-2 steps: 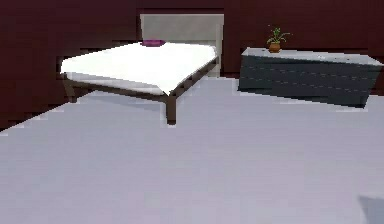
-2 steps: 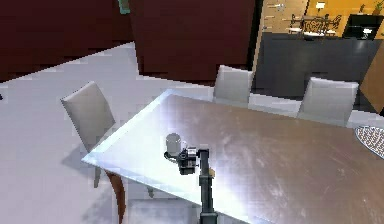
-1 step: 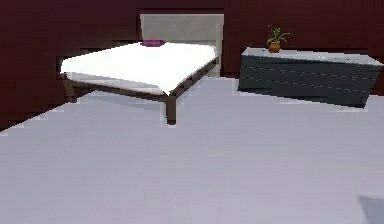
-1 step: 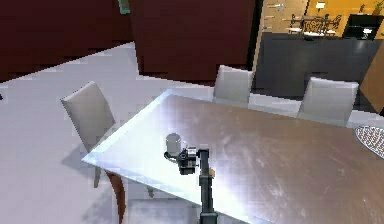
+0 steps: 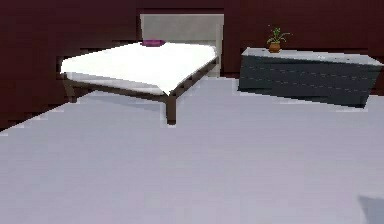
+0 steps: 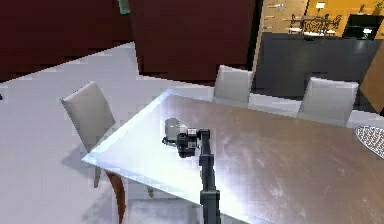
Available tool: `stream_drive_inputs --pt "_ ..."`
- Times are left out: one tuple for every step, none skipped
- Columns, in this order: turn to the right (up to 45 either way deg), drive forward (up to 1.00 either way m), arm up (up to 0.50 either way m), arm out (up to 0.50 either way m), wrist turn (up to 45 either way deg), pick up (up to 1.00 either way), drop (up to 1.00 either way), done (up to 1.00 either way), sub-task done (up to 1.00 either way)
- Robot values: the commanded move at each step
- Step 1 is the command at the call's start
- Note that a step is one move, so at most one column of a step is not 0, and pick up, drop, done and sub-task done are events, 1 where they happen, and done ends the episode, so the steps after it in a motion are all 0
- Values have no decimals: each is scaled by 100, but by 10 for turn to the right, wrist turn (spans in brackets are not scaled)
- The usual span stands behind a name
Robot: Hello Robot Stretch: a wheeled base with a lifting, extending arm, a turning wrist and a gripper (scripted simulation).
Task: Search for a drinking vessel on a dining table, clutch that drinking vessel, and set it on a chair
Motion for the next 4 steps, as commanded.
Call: stream_drive_inputs --pt "0 0 32 0 0 0 0 0 0" --pt "0 0 0 0 -450 0 0 0 0" --pt "0 0 0 0 -450 0 0 0 0" --pt "0 0 0 0 -240 0 0 0 0"
